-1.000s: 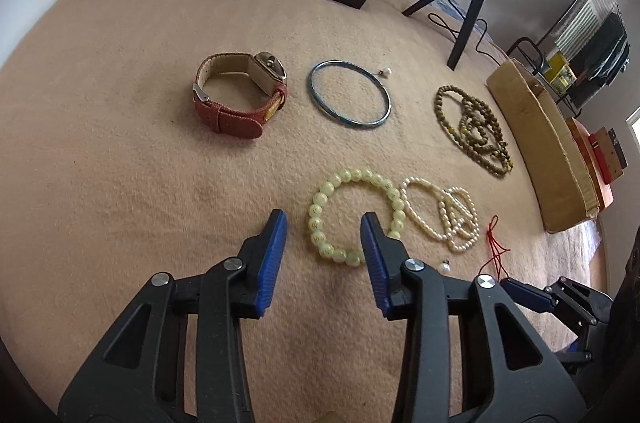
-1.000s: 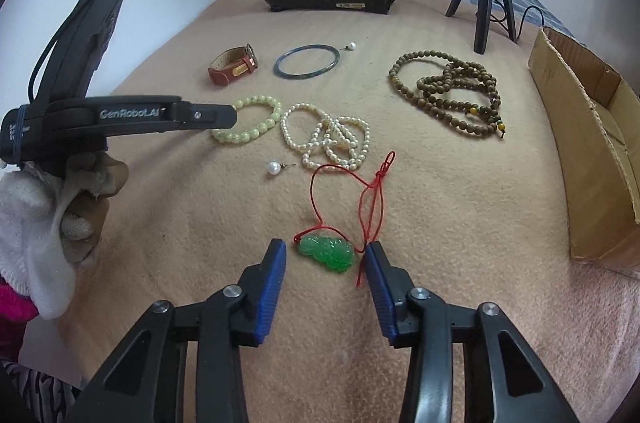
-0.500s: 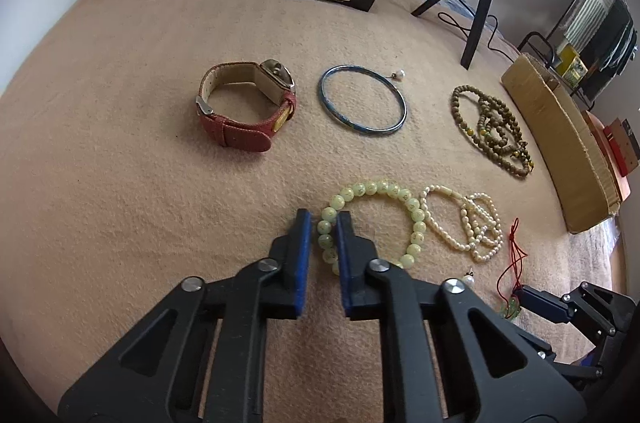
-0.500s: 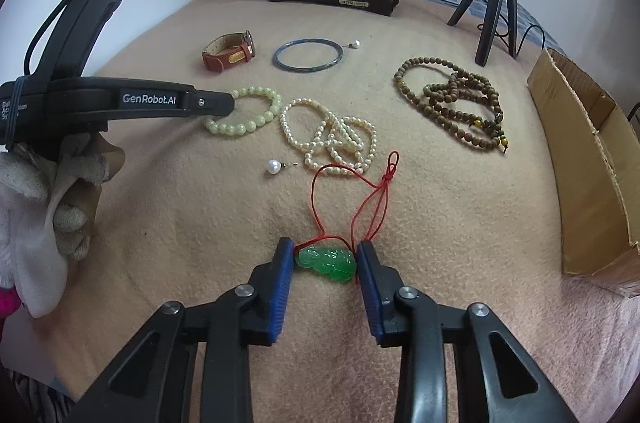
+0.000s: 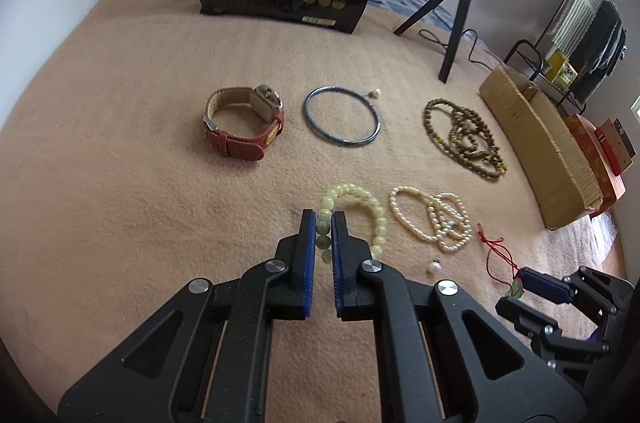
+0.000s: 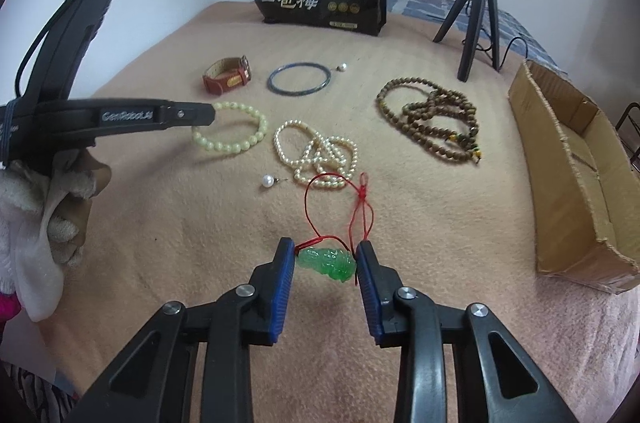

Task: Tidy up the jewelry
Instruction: 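Carry the pendant in the right tool while the left tool carries the bracelet into the cardboard box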

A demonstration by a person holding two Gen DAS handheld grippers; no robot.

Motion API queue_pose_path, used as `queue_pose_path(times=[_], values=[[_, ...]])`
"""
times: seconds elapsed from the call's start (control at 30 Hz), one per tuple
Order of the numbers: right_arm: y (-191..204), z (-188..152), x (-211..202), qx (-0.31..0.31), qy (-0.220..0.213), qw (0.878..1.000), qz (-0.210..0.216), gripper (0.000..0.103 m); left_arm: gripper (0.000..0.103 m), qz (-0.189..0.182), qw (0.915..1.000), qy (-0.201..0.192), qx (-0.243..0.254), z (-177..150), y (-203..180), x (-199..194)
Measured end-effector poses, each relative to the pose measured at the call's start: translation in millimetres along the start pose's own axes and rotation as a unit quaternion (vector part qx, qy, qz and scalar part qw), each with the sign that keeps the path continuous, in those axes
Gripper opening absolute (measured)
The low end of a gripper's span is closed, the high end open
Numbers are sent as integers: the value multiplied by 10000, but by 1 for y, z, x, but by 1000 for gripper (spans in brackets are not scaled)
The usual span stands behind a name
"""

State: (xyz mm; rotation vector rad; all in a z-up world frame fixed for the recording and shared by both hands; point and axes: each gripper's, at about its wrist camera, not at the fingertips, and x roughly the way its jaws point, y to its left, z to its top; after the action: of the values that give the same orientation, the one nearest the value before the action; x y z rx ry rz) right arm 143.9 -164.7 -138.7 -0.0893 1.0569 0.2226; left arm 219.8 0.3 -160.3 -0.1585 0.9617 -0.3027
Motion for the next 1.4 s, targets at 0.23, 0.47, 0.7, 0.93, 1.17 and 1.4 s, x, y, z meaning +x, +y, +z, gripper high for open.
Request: queue_pose_path(times=[0.23, 0.47, 0.7, 0.93, 1.17, 1.4], values=[[-9, -1, -20, 129, -206, 9997, -62, 32, 5, 46, 9995, -241, 186, 2, -10, -30], [-17, -5, -46, 231, -428, 9987, -117, 32, 5, 55, 9988, -391, 293, 2, -19, -55], [-28, -12, -71, 357, -598, 9974, -195, 32, 5, 8, 9978, -519, 424, 2, -34, -73], [-44, -17, -96, 471, -798, 9952, -300, 32, 5, -119, 9964, -612, 579, 6, -54, -86], [-71, -21, -118, 623, -959, 9923, -482, 32, 5, -309, 9947, -683, 704, 16, -78, -91], [-99, -28, -135, 797, -1094, 9884, -685, 32, 5, -476, 9916, -736, 948, 28, -108, -92]])
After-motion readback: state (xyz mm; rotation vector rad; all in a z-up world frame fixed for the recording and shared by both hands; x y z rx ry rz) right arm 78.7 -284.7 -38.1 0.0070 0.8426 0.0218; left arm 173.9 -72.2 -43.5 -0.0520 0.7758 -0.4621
